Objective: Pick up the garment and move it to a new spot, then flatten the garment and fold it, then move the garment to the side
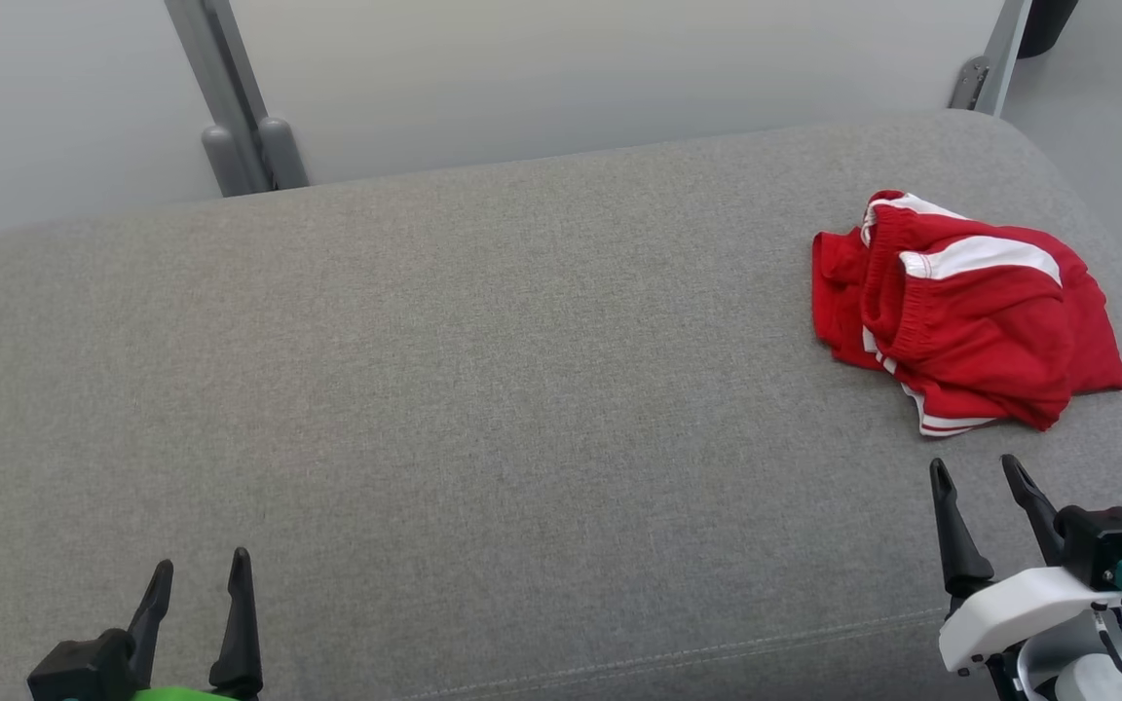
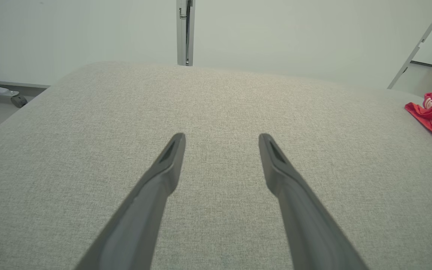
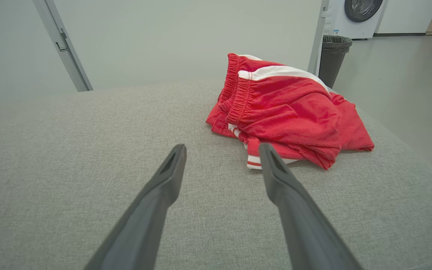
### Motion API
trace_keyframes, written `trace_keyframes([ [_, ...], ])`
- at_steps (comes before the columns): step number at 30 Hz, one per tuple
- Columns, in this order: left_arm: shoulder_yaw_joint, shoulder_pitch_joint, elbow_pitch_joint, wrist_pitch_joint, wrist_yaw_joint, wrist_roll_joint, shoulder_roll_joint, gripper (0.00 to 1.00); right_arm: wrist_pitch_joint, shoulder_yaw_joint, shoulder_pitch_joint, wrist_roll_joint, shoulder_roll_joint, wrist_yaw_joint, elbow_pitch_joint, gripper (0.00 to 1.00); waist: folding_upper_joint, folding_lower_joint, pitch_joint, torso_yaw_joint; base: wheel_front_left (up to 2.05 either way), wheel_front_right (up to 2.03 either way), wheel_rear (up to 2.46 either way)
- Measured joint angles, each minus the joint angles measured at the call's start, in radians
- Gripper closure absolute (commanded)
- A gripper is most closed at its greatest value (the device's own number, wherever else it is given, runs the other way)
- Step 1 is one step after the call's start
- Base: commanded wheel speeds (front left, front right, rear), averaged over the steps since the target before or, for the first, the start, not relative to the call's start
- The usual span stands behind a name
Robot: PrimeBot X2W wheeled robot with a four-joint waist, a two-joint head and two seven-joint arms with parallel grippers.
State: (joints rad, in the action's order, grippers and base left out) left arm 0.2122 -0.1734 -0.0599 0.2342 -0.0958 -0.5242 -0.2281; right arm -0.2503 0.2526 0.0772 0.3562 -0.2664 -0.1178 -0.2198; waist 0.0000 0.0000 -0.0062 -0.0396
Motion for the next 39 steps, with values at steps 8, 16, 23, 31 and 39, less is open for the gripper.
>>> trace_keyframes([
  [8,0.015,-0.002,-0.035,0.003,0.000,0.002,0.018,1.00,0.002,-0.001,0.022,-0.005,0.024,0.002,-0.025,1.00,0.0000,0.0000,-0.001,0.001,0.00,0.00,0.00],
  [16,0.025,-0.011,-0.067,-0.005,0.000,-0.032,0.049,1.00,0.006,0.003,0.045,0.027,0.057,0.008,-0.055,1.00,0.0000,0.0000,0.000,0.002,0.00,0.00,0.00],
  [23,0.010,-0.010,-0.067,-0.024,0.018,-0.119,0.056,1.00,0.030,-0.018,0.045,0.125,0.070,0.027,-0.050,1.00,0.0000,0.0000,0.001,0.005,0.00,0.00,0.00],
  [31,-0.016,-0.008,-0.072,-0.049,0.034,-0.209,0.064,1.00,0.055,-0.049,0.042,0.233,0.082,0.042,-0.046,1.00,0.0000,0.0000,0.002,0.008,0.00,0.00,0.00],
  [39,-0.038,0.013,-0.083,-0.077,0.050,-0.291,0.077,1.00,0.085,-0.079,0.032,0.334,0.099,0.058,-0.044,1.00,0.0000,0.0000,0.003,0.011,0.00,0.00,0.00],
])
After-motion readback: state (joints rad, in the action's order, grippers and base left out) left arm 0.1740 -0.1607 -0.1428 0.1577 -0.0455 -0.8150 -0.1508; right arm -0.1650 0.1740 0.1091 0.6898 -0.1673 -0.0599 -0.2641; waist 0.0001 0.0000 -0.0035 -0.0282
